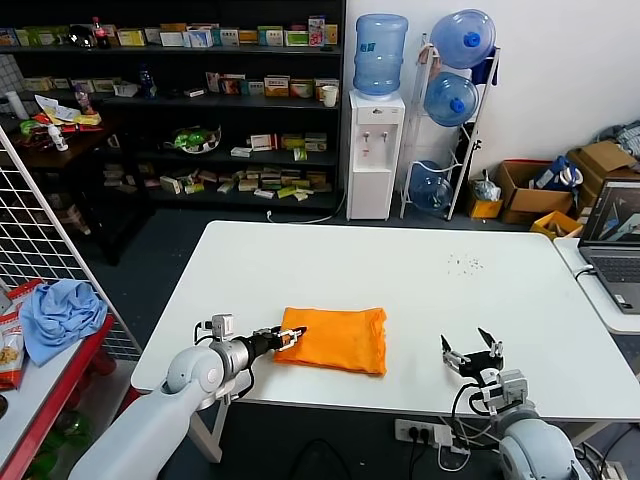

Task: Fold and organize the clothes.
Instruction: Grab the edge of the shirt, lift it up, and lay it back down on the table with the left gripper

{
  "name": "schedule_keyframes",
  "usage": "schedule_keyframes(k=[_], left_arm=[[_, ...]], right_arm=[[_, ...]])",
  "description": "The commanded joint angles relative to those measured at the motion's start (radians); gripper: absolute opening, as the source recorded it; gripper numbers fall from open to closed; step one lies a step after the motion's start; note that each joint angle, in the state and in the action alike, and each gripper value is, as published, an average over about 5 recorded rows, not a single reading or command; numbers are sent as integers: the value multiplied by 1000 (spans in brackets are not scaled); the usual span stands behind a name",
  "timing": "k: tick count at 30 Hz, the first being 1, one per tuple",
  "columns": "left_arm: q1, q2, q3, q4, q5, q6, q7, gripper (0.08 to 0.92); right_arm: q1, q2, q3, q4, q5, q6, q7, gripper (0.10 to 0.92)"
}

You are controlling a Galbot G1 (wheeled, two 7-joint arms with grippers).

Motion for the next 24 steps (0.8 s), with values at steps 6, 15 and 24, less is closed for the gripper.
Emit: schedule_keyframes(k=[6, 15, 24], left_arm=[[14, -8, -4, -30, -2, 5, -4, 429], [19, 42, -23, -89, -52, -30, -86, 173], [20, 238, -65, -129, 49, -37, -145, 134]], right_arm=[[-7, 7, 1, 11, 1, -3, 0, 823], [2, 13, -5, 2, 1, 1, 5, 823], [46, 19, -55, -19, -3, -3, 27, 823]])
